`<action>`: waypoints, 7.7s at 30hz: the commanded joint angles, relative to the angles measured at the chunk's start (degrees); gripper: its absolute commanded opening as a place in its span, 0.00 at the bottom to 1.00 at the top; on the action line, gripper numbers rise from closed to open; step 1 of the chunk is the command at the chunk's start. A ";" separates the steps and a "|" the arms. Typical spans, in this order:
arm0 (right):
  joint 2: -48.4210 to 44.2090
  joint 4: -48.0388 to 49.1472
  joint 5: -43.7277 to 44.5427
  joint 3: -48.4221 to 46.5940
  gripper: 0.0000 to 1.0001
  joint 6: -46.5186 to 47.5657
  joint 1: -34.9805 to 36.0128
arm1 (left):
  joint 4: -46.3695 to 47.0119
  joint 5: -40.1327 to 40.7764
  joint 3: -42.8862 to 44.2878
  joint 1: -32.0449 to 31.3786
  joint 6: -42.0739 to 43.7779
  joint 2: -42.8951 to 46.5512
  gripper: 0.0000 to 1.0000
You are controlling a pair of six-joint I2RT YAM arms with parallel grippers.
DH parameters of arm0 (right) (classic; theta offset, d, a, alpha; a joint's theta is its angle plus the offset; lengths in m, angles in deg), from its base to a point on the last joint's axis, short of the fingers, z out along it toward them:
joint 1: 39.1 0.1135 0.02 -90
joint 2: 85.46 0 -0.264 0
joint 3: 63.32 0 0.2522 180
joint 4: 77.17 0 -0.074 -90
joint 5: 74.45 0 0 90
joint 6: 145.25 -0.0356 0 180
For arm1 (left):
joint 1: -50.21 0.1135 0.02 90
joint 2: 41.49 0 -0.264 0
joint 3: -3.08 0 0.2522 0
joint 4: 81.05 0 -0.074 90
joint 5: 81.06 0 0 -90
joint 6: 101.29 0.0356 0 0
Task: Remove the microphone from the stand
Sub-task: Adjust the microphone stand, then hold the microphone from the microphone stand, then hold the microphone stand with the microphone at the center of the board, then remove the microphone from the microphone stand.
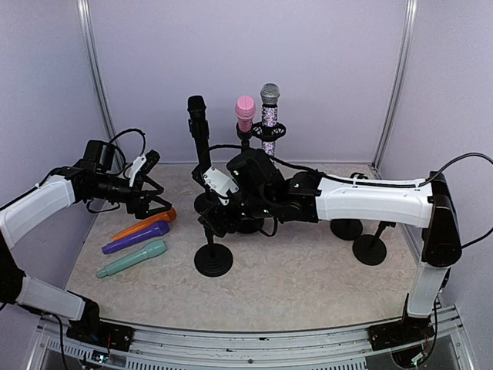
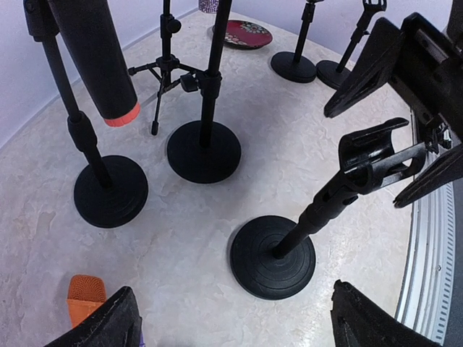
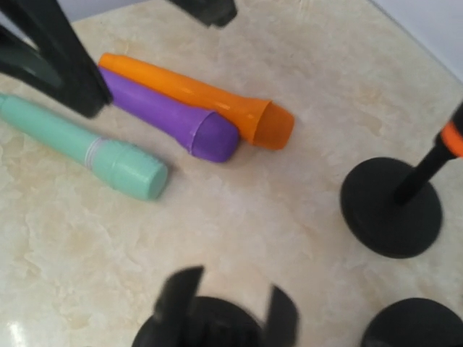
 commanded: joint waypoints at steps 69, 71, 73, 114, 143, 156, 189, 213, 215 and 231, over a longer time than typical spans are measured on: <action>-8.72 24.43 32.01 -0.77 0.76 13.28 -4.37 | 11.19 1.66 10.35 -4.50 -12.87 -10.74 0.84; -7.81 28.76 33.13 -0.68 0.75 15.78 -4.35 | 9.91 1.52 7.97 -4.07 -11.31 -8.53 0.84; -6.81 32.14 33.28 -0.99 0.74 18.13 -4.35 | 8.74 1.47 6.44 -3.91 -10.23 -6.24 0.84; -12.84 53.42 18.38 11.31 0.00 10.86 3.79 | 8.74 7.04 5.46 -16.13 -12.45 -1.96 0.74; -12.55 55.75 19.76 12.93 0.00 12.17 6.35 | 28.70 11.67 10.30 -22.35 -26.57 -11.85 0.42; -17.40 52.97 18.24 11.75 0.00 13.29 6.41 | 29.66 15.11 7.84 -21.17 -26.15 -11.20 0.00; -39.61 54.06 16.84 24.32 0.00 10.69 8.98 | 29.75 19.75 7.53 -21.50 -26.57 -14.67 0.00; -42.49 51.60 17.90 24.97 0.00 10.41 9.07 | 30.40 18.05 6.37 -18.13 -29.59 -14.90 0.00; -42.77 51.25 18.30 25.05 0.00 10.26 9.07 | 30.37 17.68 6.19 -18.08 -29.60 -14.68 0.00; -44.86 49.20 20.43 25.69 0.00 10.34 9.07 | 30.25 17.20 5.46 -17.62 -29.42 -13.56 0.00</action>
